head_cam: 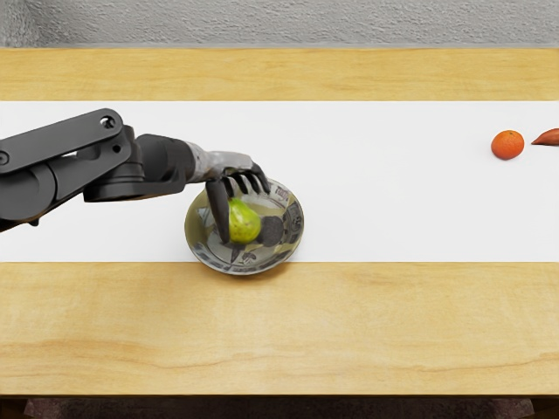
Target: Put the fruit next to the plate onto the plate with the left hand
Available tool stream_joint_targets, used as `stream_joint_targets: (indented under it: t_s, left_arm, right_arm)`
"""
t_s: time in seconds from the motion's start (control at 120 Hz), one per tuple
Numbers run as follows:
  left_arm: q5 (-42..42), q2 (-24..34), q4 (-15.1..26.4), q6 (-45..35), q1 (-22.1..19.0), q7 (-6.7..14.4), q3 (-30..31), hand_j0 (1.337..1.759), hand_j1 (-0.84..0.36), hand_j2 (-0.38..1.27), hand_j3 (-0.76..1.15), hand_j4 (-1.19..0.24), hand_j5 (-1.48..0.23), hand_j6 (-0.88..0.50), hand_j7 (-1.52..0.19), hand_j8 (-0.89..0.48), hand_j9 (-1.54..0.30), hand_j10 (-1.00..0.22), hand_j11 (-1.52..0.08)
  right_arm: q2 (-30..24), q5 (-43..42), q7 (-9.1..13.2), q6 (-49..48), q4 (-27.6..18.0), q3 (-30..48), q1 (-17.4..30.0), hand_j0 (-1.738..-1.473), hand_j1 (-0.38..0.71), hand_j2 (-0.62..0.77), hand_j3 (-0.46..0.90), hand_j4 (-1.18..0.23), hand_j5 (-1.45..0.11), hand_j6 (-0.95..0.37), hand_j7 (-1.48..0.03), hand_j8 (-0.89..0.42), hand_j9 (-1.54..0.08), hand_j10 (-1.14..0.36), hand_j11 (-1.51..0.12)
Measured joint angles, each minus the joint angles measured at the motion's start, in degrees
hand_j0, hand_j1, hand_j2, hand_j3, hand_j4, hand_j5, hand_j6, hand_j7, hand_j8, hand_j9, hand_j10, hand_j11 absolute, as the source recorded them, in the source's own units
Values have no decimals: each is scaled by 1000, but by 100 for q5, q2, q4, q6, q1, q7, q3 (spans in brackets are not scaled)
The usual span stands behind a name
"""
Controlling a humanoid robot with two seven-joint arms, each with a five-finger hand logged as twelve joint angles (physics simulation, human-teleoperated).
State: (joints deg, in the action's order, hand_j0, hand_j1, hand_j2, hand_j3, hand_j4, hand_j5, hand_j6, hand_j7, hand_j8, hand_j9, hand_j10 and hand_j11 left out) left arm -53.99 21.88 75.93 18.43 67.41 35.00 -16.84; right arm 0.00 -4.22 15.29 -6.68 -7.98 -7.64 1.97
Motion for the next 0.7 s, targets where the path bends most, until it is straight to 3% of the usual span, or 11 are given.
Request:
stream_joint_targets:
  t_s: [0.158, 0.383, 0.517, 0.7]
  left_arm:
    - [9, 70, 26, -8, 0, 0, -13, 1657, 198, 95, 0, -141, -229, -104, -233, -113, -230, -173, -231]
    - [25, 132, 40, 4, 9, 0, -181, 1658, 281, 35, 0, -64, -96, -52, -98, -55, -96, -74, -97]
    - [738, 882, 98, 173, 25, 0, -366, 1658, 301, 21, 0, -45, -64, -39, -64, -40, -64, -50, -64]
    - [1955, 1686, 162, 1172, 9, 0, -707, 1658, 315, 12, 0, -33, -43, -31, -43, -31, -43, -34, -43]
  right_arm:
    - [0, -1, 0, 0, -1, 0, 10, -1658, -349, 0, 0, 0, 0, 0, 0, 0, 0, 0, 0]
    - [0, -7, 0, 0, -2, 0, 4, -1658, -349, 0, 0, 0, 0, 0, 0, 0, 0, 0, 0]
    - [0, -8, 0, -1, -2, 0, -13, -1658, -349, 0, 0, 0, 0, 0, 0, 0, 0, 0, 0]
    - [0, -8, 0, -6, -2, 0, -30, -1658, -349, 0, 0, 0, 0, 0, 0, 0, 0, 0, 0]
